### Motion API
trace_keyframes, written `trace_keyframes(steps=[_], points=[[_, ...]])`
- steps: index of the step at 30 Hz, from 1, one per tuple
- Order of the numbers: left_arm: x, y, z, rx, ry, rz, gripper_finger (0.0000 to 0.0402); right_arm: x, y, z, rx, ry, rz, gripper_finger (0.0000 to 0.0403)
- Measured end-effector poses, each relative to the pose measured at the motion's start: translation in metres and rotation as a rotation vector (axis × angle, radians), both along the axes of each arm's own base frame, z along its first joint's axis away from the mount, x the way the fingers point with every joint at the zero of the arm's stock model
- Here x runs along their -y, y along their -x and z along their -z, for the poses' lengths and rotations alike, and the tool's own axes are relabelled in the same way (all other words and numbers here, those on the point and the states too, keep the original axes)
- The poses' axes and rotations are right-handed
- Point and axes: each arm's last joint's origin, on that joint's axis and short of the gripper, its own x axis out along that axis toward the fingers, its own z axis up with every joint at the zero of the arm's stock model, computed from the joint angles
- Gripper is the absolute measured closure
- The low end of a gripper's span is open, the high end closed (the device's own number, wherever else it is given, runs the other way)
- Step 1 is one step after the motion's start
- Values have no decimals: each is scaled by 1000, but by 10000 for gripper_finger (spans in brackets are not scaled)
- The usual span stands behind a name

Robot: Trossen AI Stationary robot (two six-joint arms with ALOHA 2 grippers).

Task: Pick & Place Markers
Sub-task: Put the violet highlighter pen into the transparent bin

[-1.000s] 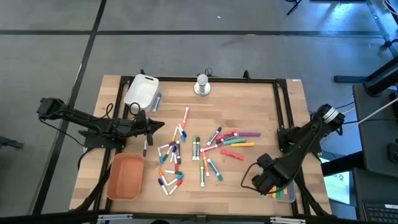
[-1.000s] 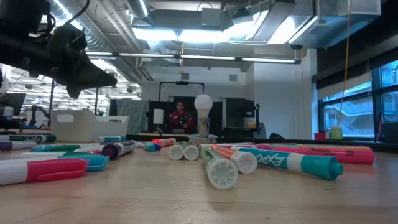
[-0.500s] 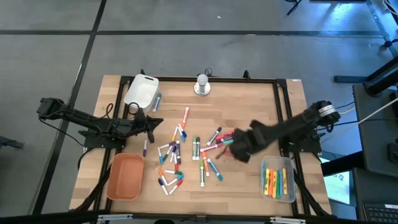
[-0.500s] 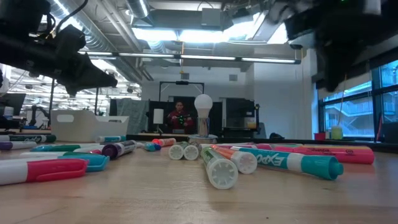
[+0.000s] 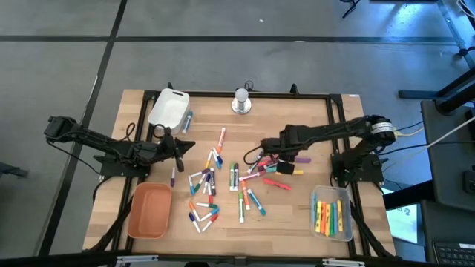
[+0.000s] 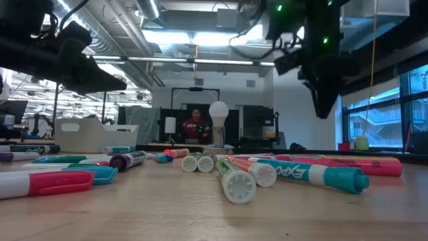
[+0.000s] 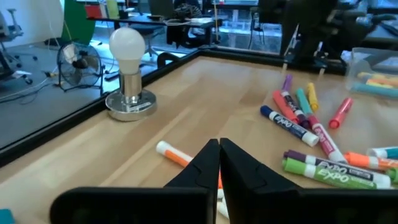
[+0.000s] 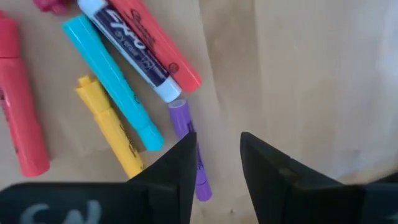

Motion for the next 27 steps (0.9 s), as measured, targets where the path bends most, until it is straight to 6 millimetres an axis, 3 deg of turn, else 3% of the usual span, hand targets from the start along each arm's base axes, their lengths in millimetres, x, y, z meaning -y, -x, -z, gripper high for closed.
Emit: trace_keyframes(steps=[6,14,22,27], points=[[0,0,-1,2,-15,15,350,7,-4,23,-159,-55,8,281],[2,-1,-1,17,31,68,303,10,18,52,-338,-175,5,270],[2,-1,2,11,82,66,299,13,30,91,-270,-141,-81,204],[1,0,2,11,72,38,299,13,37,102,-249,-192,-133,205]])
